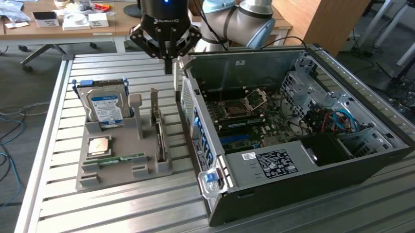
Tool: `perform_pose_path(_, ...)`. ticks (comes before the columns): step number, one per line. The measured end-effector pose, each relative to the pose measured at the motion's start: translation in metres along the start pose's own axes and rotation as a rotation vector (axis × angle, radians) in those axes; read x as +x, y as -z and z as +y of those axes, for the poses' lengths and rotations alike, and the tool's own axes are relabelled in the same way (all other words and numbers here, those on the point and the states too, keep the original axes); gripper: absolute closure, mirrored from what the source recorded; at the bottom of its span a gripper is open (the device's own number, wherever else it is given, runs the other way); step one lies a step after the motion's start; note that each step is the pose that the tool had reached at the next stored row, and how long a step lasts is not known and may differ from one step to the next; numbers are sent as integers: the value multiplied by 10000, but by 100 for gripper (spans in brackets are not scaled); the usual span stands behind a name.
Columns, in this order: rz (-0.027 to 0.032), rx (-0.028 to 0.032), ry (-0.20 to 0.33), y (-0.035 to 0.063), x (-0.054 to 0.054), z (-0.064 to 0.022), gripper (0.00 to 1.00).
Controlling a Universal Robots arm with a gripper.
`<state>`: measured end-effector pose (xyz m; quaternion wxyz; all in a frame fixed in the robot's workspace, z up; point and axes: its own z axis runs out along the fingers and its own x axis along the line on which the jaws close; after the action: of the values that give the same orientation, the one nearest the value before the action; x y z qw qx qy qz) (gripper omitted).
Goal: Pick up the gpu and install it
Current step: 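Reach for the gpu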
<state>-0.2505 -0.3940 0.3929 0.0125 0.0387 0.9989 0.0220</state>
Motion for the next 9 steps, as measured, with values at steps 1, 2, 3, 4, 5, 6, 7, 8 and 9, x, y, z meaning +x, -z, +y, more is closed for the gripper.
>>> perform_pose_path(1, -1, -1, -2, 0, 25, 0, 89)
perform_pose_path(2, -1, -1, -3, 0, 48, -1, 89)
perform_pose_path(3, 0, 0, -3, 1, 70, -1, 89)
perform_pose_path(4, 0, 0, -4, 1, 93, -2, 89)
perform_pose_path(5, -1, 0, -5, 1, 114, -2, 89)
perform_pose_path(6, -1, -1, -6, 1, 133, -3, 89)
perform_pose_path(7, -1, -1, -7, 1, 152, -3, 89)
perform_pose_path(8, -1, -1, -9, 1, 171, -3, 89)
perform_pose_path(9, 0, 0, -9, 2, 183, -4, 89)
